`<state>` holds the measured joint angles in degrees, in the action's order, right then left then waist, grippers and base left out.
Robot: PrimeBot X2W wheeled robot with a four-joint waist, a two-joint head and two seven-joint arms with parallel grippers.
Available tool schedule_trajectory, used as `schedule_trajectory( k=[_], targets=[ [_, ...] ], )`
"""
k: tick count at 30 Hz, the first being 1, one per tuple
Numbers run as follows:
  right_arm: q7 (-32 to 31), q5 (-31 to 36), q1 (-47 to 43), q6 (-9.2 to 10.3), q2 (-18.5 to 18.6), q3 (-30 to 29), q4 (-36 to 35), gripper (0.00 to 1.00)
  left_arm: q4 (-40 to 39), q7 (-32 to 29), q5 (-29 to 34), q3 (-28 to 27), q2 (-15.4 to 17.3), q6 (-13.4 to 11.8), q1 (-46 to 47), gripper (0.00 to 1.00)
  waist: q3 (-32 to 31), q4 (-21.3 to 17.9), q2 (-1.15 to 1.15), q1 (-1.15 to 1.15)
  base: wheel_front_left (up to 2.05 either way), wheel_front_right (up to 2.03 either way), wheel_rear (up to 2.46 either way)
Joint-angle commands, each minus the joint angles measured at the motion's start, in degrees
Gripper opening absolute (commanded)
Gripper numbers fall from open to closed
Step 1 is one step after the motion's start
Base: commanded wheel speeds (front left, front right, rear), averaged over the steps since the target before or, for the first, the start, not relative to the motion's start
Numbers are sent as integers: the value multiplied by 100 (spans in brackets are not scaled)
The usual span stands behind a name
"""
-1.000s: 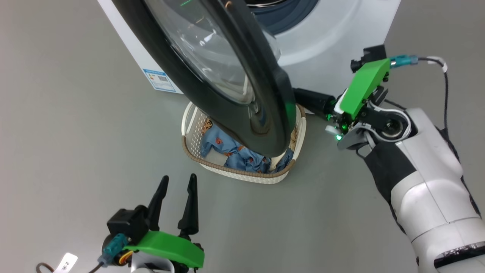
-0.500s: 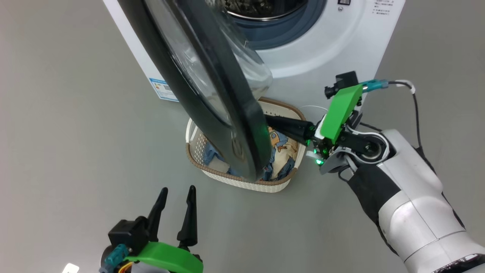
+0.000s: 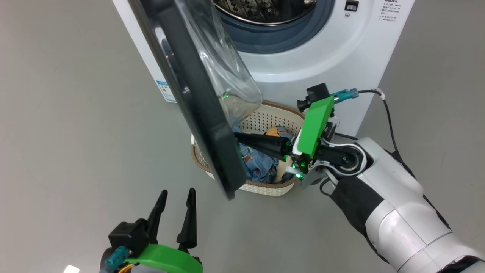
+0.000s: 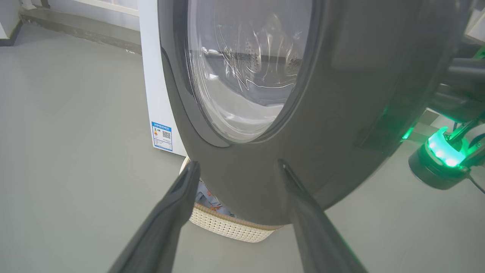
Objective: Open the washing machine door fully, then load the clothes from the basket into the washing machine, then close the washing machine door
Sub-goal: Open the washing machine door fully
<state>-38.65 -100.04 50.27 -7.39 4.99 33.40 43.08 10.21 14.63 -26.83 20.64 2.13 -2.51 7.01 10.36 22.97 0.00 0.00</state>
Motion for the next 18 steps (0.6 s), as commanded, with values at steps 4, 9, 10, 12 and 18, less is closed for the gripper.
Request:
schedule_trajectory(
  k=[4,9,10,12,18],
  targets=[
    [74,-229,-102,-10,-211,357,-295,0,-139,37,54,-202,75,-12,18,100,-4,20,0,0,0,0,0],
    [168,-341,-92,-10,-211,632,-329,0,-142,37,61,-233,75,-19,10,100,8,21,0,0,0,0,0],
    [192,-356,-83,-10,-211,667,-332,0,-145,37,61,-238,75,-22,11,100,12,19,0,0,0,0,0],
    [246,-408,-69,-10,-211,706,-344,0,-146,37,63,-255,75,-25,17,100,17,11,0,0,0,0,0],
    [386,-409,-30,-10,-211,770,-297,0,-124,37,118,-346,75,-23,-9,100,-54,-108,0,0,0,0,0]
  ],
)
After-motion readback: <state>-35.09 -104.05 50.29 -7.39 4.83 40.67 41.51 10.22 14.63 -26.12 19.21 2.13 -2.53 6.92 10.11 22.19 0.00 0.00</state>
